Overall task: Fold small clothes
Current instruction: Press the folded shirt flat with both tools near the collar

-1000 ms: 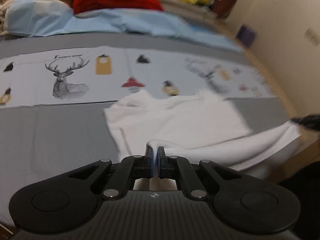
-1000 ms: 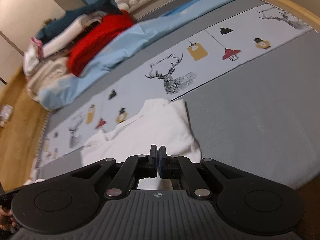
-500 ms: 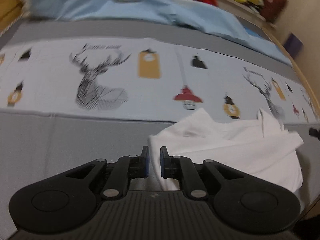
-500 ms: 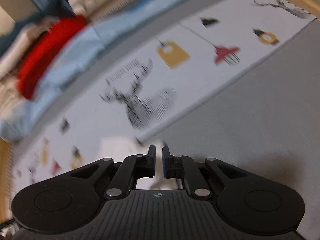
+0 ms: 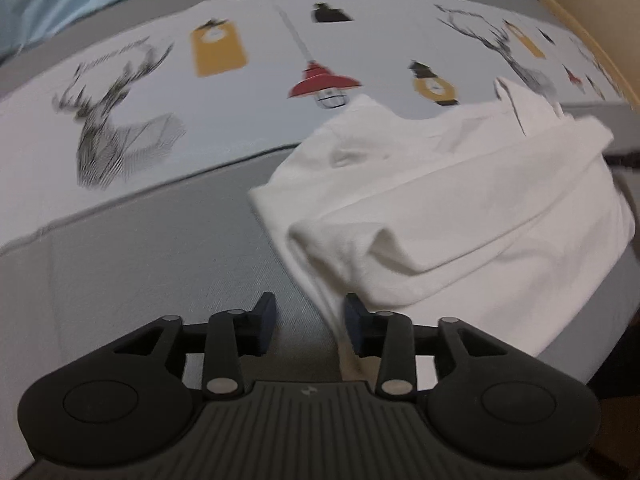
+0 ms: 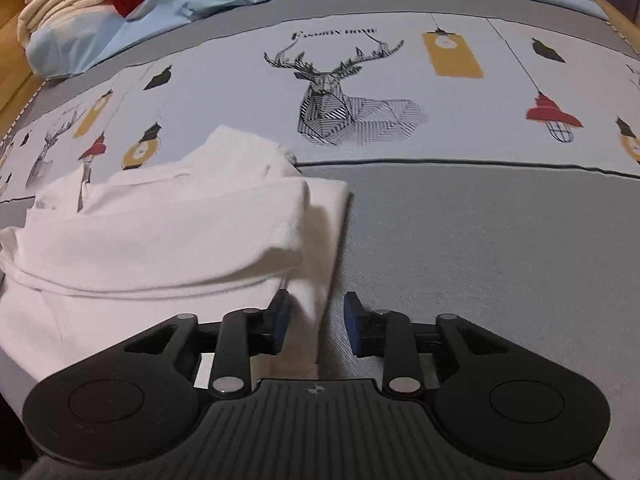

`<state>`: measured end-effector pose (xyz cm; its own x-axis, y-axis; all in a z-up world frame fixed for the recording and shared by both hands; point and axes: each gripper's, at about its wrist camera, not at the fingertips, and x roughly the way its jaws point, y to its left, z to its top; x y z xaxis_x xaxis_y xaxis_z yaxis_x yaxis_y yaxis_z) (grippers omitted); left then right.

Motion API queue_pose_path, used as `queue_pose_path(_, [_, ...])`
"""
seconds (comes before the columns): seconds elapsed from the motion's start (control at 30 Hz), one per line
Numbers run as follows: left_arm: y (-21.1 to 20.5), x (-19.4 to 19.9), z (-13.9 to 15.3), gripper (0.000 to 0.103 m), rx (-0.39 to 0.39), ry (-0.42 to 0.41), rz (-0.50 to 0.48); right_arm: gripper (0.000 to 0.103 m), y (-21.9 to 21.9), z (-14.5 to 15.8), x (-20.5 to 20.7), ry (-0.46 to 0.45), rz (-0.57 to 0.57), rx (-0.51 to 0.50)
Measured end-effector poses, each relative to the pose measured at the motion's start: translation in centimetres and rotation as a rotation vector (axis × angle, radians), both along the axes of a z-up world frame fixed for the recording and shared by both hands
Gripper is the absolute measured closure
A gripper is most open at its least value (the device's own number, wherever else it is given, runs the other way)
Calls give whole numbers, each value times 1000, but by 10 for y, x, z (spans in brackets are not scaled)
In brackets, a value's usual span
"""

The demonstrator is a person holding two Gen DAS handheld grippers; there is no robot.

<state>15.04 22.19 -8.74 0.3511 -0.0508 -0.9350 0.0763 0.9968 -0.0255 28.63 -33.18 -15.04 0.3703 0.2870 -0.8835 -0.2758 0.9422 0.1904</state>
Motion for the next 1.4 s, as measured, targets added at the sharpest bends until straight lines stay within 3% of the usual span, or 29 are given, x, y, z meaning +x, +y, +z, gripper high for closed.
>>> queue_pose_path(0.2, [-26,19,-18,55,103,13,-96,72,13,-6,16,-15,27,-23])
queue_pose_path(0.43, [-28,41,-2,57,125,-158,-38,72,24,5,38,-127,-40,48])
queue_pose_path(0.53, [-28,52,-5,73,114,-147,-35,76,21,5,47,-148,-106,90])
queue_pose_path(0.67, [-18,55,-2,73,81,-148,-17,75,15,10,54,-177,-129,115])
queue_pose_path(0.73, [-15,52,-3,73,53,-140,-36,75,14,12,53,-192,-89,117])
queue_pose_path(0.9, [-21,52,-19,64,90,-103,-84,73,26,2,46,-182,65,47])
queue_pose_path(1.03, [-18,60,-22,59,51,-111,-49,57,38,0,44,-207,119,23])
queue_pose_path(1.2, [-26,62,-22,59,29,-116,-101,55,55,-1,41,-207,200,28])
queue_pose_path(1.33, [-25,61,-24,63,14,-114,-121,55,62,0,39,-200,262,39])
queue_pose_path(1.4, [-25,60,-24,78,8,-119,-133,55,64,-2,38,-190,281,42])
